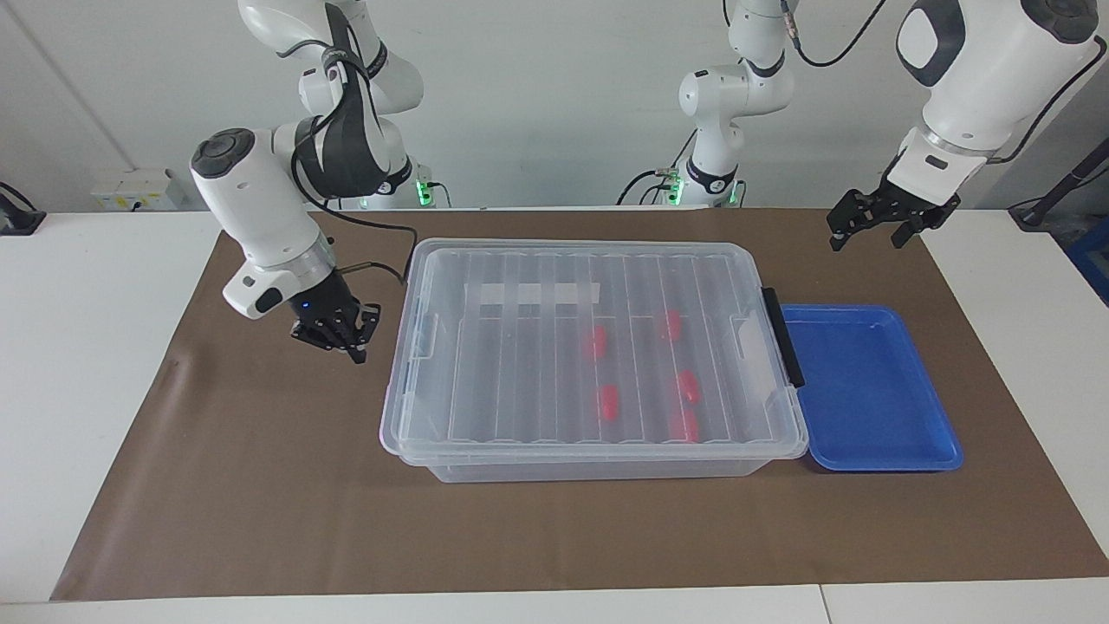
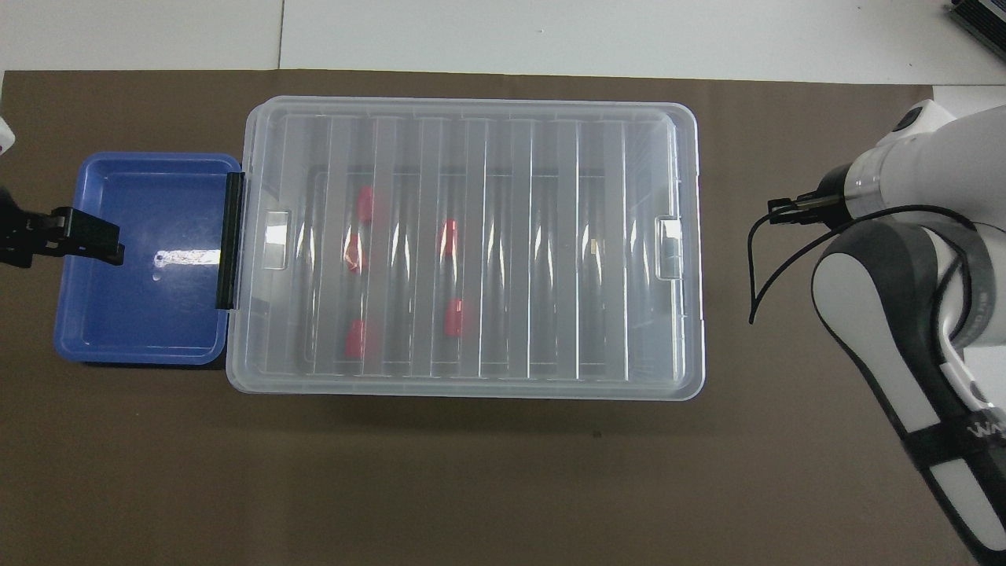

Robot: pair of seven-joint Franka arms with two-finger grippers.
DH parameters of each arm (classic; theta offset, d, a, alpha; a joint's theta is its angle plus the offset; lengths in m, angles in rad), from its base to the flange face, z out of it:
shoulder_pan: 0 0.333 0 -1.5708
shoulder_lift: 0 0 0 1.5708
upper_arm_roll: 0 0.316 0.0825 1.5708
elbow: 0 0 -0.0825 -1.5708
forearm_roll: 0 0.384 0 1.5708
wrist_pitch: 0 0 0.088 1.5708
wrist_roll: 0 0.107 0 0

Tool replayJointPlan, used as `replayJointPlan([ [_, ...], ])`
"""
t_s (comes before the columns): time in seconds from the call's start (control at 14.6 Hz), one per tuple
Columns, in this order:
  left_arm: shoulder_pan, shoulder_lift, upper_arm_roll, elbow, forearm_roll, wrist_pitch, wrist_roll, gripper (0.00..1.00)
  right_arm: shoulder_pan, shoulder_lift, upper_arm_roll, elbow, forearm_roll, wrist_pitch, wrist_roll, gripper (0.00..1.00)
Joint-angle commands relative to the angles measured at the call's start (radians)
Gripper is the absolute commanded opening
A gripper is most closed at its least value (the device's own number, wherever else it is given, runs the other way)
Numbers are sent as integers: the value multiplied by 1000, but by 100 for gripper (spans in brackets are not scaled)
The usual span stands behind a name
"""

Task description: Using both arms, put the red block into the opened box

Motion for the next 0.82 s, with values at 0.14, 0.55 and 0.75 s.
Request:
replayJointPlan([
  [0.14, 4, -30, 1, -47, -6, 29, 3, 100, -14, -119, 6, 30, -124, -196, 182, 100],
  [0.55, 4, -30, 1, -47, -6, 29, 4, 100, -41, -150, -2, 148, -70, -467, 213, 100],
  [0.75, 5, -30, 1, -45, -6, 29, 1, 100, -51, -149, -2, 154, -33, -464, 215, 100],
])
